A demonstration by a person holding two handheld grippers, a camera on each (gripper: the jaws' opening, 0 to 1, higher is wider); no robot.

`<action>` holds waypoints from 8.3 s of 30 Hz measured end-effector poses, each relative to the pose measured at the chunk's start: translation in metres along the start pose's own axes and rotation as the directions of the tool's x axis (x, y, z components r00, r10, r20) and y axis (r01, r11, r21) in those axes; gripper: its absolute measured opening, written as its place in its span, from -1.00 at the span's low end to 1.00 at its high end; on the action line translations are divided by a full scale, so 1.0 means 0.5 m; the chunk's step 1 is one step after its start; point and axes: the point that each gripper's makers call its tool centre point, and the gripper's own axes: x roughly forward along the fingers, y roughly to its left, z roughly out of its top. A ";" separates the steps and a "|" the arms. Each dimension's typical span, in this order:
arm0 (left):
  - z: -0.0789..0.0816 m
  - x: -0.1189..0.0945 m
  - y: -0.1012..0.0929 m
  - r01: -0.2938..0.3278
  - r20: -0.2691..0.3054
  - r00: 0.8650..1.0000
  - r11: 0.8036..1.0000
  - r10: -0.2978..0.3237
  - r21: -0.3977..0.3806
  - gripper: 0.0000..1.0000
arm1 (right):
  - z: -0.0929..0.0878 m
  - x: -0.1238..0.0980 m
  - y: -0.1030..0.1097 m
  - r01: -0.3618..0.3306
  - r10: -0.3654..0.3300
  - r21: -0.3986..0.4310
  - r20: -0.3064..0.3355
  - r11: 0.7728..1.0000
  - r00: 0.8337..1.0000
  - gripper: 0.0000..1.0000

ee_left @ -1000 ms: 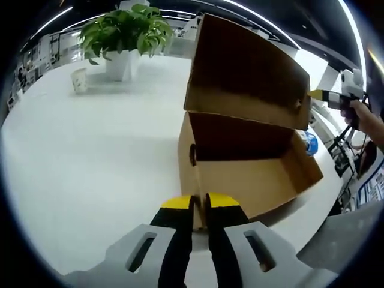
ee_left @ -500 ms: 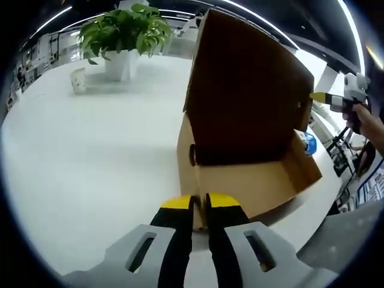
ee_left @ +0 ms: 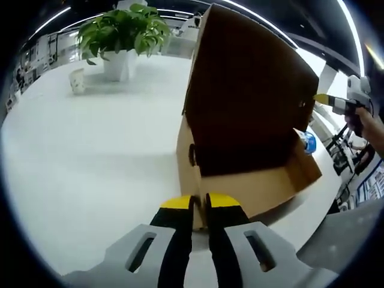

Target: Operate the shoe box by opening the lid, removing the specified soft item, and placing it in the target area until the item is outside and the box remains undamaged.

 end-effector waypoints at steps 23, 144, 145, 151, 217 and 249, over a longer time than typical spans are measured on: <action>-0.002 -0.003 -0.004 0.005 -0.008 1.000 1.000 -0.005 0.024 -0.87 | -0.027 -0.035 0.028 0.017 -0.016 -0.042 0.024 0.999 1.000 -1.00; 0.020 -0.082 -0.056 0.081 0.068 0.992 0.947 -0.107 0.311 -0.41 | -0.267 -0.113 0.132 -0.194 0.182 -0.104 -0.121 0.975 0.976 -0.82; 0.020 -0.082 -0.057 0.080 0.068 0.992 0.946 -0.107 0.315 -0.41 | -0.270 -0.113 0.134 -0.205 0.191 -0.106 -0.123 0.973 0.974 -0.80; 0.005 -0.073 -0.056 0.080 0.050 0.994 0.939 -0.102 0.335 -0.37 | -0.279 -0.113 0.146 -0.232 0.210 -0.161 -0.144 0.959 0.967 -0.74; -0.022 -0.053 -0.057 0.105 0.020 0.992 0.923 -0.121 0.369 -0.36 | -0.297 -0.085 0.155 -0.288 0.240 -0.249 -0.207 0.925 0.948 -0.48; -0.025 -0.011 -0.033 0.073 -0.027 0.997 0.916 -0.067 0.393 -0.41 | -0.312 -0.048 0.149 -0.251 0.177 -0.307 -0.250 0.918 0.952 -0.51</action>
